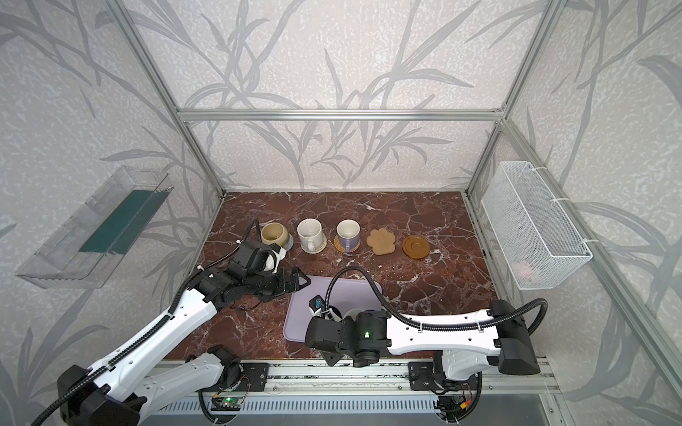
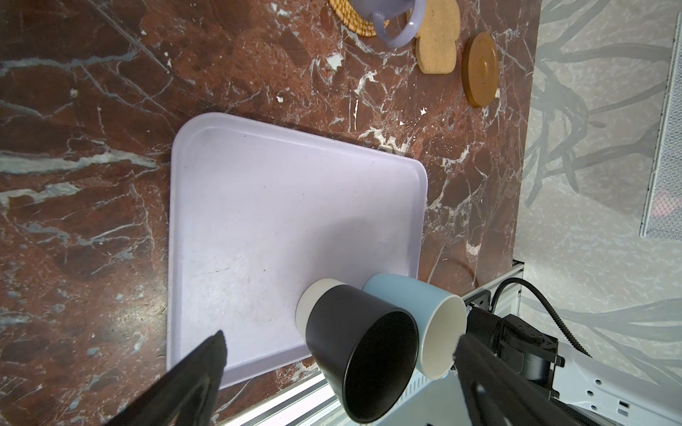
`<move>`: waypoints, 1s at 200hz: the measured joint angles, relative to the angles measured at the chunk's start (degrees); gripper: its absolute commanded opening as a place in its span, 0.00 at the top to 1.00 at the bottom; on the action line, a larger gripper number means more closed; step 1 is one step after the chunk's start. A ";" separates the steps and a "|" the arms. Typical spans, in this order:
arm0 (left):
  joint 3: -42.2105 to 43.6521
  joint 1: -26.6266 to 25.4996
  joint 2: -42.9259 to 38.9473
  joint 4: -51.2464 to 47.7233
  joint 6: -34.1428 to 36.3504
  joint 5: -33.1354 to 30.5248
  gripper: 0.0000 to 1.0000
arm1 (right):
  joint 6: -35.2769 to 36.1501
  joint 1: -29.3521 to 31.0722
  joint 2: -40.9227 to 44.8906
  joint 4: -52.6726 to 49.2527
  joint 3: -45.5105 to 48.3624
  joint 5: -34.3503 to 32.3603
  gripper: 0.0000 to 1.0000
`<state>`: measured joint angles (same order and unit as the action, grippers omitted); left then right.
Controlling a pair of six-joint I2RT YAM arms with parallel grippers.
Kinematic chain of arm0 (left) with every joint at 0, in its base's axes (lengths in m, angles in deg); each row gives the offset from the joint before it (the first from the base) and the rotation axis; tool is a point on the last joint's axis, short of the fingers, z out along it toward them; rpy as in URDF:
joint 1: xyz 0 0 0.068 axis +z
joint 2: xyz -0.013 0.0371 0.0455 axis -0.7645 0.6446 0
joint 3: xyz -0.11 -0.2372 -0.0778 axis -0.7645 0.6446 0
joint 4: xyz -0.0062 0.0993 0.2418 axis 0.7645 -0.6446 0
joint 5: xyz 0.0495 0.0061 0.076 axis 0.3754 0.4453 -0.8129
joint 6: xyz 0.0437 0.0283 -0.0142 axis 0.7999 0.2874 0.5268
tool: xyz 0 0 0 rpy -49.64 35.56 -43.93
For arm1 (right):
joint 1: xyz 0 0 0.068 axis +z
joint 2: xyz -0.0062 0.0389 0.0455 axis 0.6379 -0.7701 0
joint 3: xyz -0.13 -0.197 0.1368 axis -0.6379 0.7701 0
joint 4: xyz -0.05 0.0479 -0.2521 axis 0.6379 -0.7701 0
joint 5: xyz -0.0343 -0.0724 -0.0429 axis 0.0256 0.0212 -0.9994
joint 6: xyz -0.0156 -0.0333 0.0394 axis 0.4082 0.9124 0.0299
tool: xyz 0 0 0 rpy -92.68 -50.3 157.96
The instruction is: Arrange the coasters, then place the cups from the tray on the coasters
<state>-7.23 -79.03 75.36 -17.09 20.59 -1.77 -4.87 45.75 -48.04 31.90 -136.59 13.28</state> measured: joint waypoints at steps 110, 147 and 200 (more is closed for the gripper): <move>2.27 2.38 -3.37 -1.25 -0.28 -2.21 0.01 | -1.92 -0.61 -6.99 2.54 0.22 1.49 0.68; 3.91 3.50 -4.90 -1.68 -0.37 -2.82 0.02 | -1.90 -1.36 -8.26 3.41 0.22 1.55 0.68; 5.68 4.24 -6.01 -1.77 -0.44 -3.02 0.02 | -2.19 -3.08 -12.55 2.89 -0.74 -0.09 0.67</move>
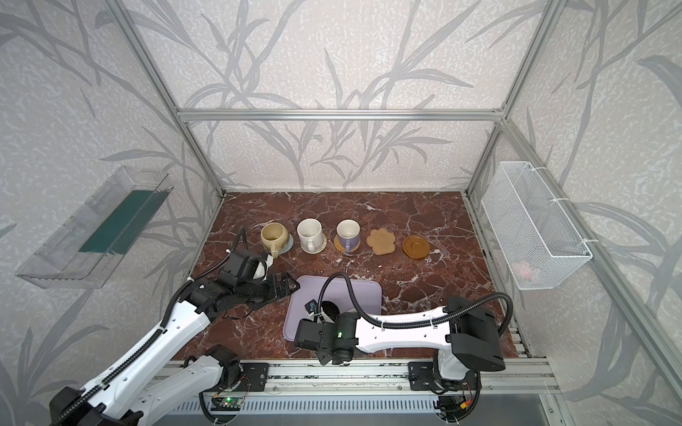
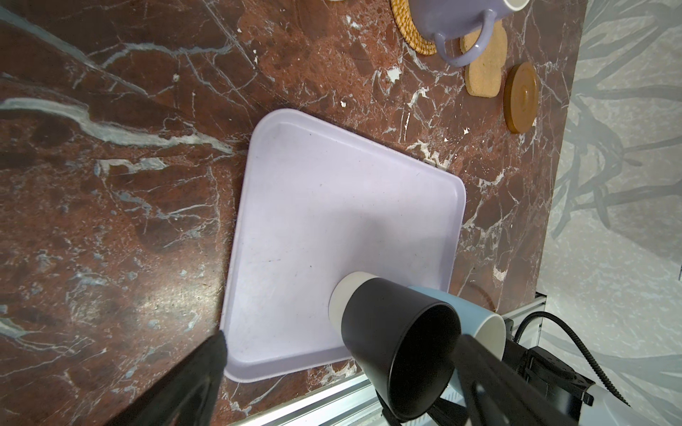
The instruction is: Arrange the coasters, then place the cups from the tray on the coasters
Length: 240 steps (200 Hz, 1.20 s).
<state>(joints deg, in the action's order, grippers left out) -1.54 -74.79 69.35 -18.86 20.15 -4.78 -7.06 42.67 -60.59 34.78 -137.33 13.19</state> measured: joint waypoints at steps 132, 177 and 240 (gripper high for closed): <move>3.93 7.89 -5.07 -2.71 -0.44 0.15 0.02 | 1.64 -5.53 -10.43 1.20 -6.71 -3.06 0.64; 6.19 9.05 -7.21 -2.14 -3.04 5.03 0.01 | 2.82 -6.58 -11.69 2.51 -6.71 -3.54 0.65; 8.15 10.08 -9.27 -0.90 -5.51 6.78 0.01 | 5.42 -7.69 -13.00 4.02 -7.56 -4.35 0.66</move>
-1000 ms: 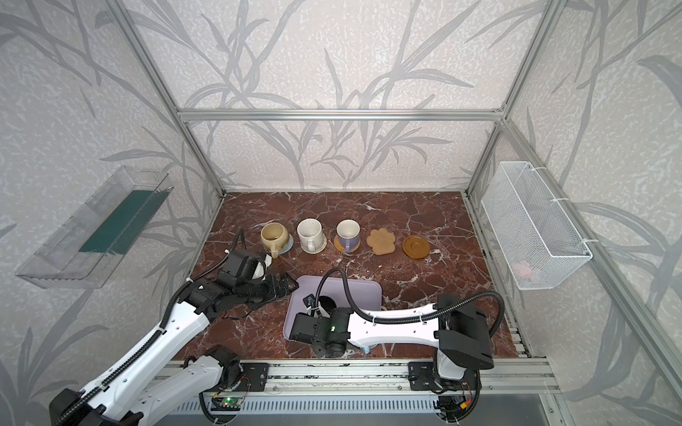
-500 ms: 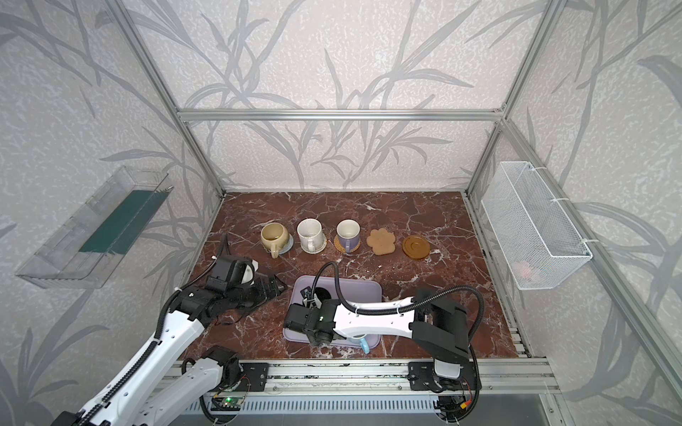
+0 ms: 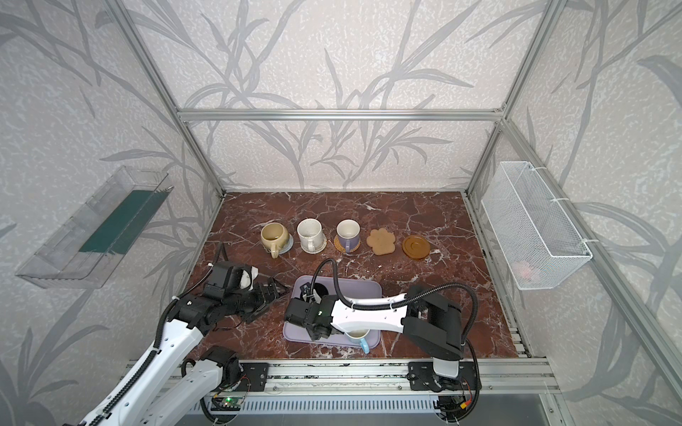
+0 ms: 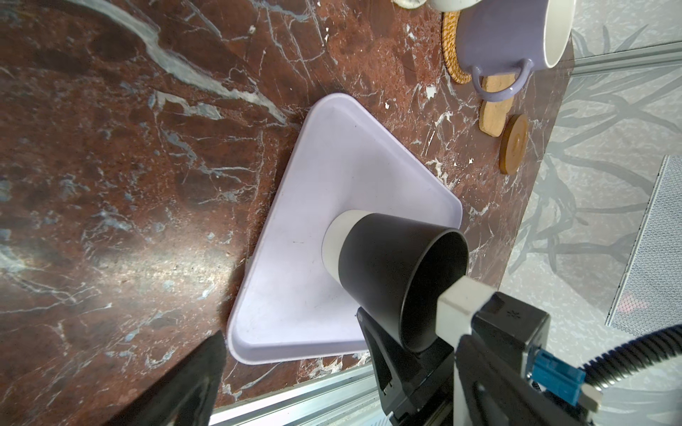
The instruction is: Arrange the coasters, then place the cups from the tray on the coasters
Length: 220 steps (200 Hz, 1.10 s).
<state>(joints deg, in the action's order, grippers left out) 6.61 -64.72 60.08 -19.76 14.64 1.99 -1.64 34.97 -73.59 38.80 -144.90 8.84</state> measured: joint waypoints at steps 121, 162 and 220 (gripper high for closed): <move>0.09 0.24 -1.16 -0.42 0.11 -0.59 0.01 | 1.68 -0.70 -1.90 0.50 -2.75 -2.54 0.80; 0.09 0.42 -1.51 -0.81 0.09 -0.76 0.01 | 2.49 -0.85 -2.08 0.98 -2.86 -2.21 0.91; 0.11 0.39 -2.40 -0.57 -0.04 -0.74 0.01 | 2.95 -0.85 -1.84 0.94 -2.82 -1.95 0.95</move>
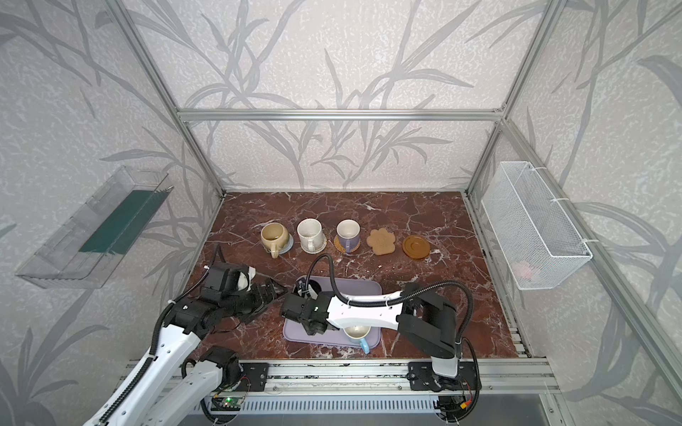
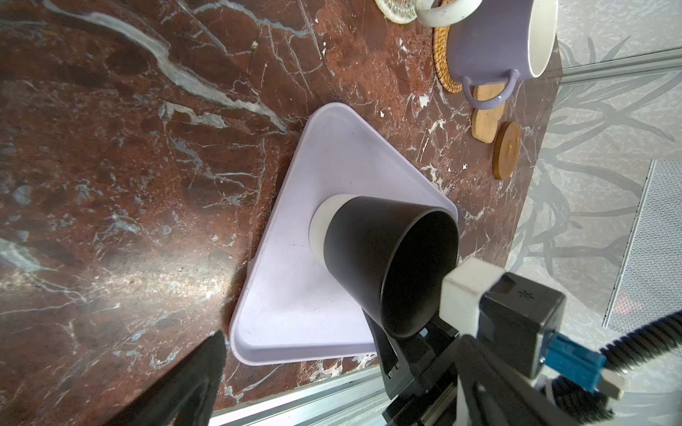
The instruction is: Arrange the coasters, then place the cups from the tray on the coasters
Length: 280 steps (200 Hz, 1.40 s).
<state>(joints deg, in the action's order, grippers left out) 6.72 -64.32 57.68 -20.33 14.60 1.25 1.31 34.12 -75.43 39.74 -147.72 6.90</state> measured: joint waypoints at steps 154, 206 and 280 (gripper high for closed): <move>4.07 0.00 -9.03 18.82 -8.94 4.57 0.01 | 3.52 -2.29 14.80 0.00 5.49 -1.05 1.00; 3.91 -1.36 -5.38 23.63 -9.35 4.46 0.01 | 5.05 -6.12 20.85 -0.13 7.13 -1.29 1.00; -4.07 -10.99 6.51 27.10 -6.36 -0.07 0.01 | 7.85 -13.05 27.15 -3.54 7.54 -0.87 1.00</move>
<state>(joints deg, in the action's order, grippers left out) 2.65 -75.32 64.19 6.78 8.24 1.18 9.16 21.07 -48.28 36.20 -140.18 6.02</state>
